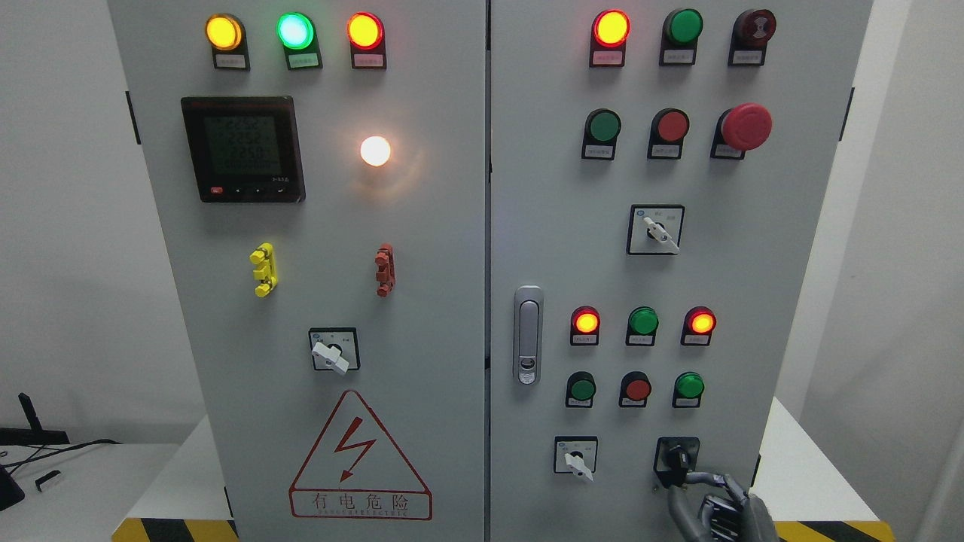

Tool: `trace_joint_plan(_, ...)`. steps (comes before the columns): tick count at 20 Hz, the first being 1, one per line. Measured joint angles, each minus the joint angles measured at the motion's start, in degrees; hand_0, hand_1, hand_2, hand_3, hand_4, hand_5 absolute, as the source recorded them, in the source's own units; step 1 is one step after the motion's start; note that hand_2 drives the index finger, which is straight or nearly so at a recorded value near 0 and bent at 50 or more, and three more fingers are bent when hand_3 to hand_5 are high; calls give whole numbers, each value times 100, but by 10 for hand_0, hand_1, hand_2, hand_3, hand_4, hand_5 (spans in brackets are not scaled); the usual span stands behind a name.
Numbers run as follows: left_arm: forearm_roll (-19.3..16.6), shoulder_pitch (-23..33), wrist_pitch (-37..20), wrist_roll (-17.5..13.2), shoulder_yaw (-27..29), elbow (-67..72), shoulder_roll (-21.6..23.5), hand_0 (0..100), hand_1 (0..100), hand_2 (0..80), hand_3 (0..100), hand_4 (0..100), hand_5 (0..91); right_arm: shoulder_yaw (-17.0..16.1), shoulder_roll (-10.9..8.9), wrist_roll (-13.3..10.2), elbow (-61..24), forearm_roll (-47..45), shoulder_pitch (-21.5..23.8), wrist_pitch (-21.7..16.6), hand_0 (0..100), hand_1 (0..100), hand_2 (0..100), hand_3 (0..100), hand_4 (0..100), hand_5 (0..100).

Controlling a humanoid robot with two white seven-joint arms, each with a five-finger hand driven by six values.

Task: Trip black knob to open circuit
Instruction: 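Twist the black knob with the right hand to switch it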

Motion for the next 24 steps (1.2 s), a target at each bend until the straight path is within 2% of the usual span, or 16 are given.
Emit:
trace_joint_plan(11,0,0,0,0,0,0,0,120,389,0,0,0,0,149,63,18,-24,0,-11,58,383,742,451,1000,989,960)
trace_joint_plan(24,0,0,0,0,0,0,0,120,389,0,0,0,0,54,107,37,-24,26,-24,62,387,739,443,1000,988,959)
